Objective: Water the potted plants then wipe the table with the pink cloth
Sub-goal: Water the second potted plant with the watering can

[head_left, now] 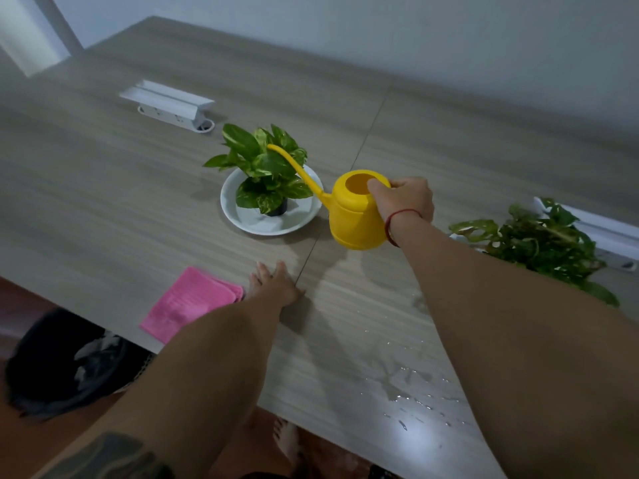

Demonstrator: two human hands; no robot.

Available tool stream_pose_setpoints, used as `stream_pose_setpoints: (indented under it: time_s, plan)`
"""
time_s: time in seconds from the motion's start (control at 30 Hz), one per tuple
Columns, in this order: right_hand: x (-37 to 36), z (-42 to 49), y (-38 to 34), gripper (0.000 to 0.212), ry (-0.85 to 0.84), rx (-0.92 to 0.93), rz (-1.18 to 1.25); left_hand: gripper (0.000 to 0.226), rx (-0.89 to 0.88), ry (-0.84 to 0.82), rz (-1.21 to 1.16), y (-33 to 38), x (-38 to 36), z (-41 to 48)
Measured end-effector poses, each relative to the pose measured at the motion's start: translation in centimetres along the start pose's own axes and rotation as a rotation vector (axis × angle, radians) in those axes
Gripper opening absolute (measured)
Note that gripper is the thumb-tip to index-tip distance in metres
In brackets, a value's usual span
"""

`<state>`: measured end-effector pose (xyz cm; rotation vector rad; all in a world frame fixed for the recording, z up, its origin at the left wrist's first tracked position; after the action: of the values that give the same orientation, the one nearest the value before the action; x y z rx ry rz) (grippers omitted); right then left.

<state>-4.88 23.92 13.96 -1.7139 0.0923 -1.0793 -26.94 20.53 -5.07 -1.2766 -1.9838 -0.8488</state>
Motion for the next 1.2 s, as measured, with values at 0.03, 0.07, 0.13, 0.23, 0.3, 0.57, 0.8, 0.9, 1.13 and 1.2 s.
stream_pose_setpoints:
  time_s: [0.03, 0.07, 0.13, 0.23, 0.3, 0.57, 0.8, 0.9, 1.13, 1.2]
  plan:
    - [0.2, 0.1, -0.3, 0.028, 0.000, 0.017, -0.013, 0.091, 0.011, 0.003, -0.015, 0.1, 0.0, 0.0]
    - [0.3, 0.3, -0.7, 0.028, 0.002, 0.033, -0.027, 0.090, 0.022, 0.008, -0.027, 0.3, -0.1, 0.0]
    - [0.7, 0.8, -1.3, 0.032, 0.016, 0.061, -0.060, 0.086, 0.037, 0.020, -0.033, 0.4, -0.3, 0.1]
    - [1.5, 1.8, -2.5, 0.045, 0.040, 0.102, -0.115, 0.081, 0.044, 0.034, -0.005, 0.5, -0.7, 0.1]
    - [1.9, 2.4, -3.6, 0.050, 0.045, 0.132, -0.152, 0.079, 0.046, 0.089, -0.008, 0.5, -0.6, 0.1]
    - [3.4, 3.9, -7.0, 0.046, 0.100, 0.264, -0.284, 0.078, 0.057, 0.118, -0.029, 0.6, -0.3, 0.1]
    - [3.8, 3.9, -8.7, 0.044, 0.089, 0.352, -0.345, 0.076, 0.016, 0.047, 0.043, 0.6, -0.5, 0.0]
    - [3.9, 3.8, -9.1, 0.046, 0.083, 0.361, -0.350, 0.081, 0.023, 0.011, -0.021, 0.5, -0.5, -0.1]
    - [3.8, 3.6, -9.6, 0.045, 0.105, 0.389, -0.372, 0.083, 0.001, 0.010, -0.032, 0.3, -0.3, -0.7]
    - [3.9, 3.6, -9.9, 0.044, 0.120, 0.397, -0.373, 0.084, -0.001, 0.008, -0.033, 0.4, -0.1, -0.9]
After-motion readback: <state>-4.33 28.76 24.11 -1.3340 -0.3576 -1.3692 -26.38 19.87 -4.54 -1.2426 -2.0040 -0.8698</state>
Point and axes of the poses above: each hand's wrist, its own z-axis towards the middle knuckle, its own x-axis out of the back of the hand, y = z × x, the point moved 4 cm from there along z, towards the middle knuckle, and after that the axes turned 8 degrees about y, right-handed, at the moved point
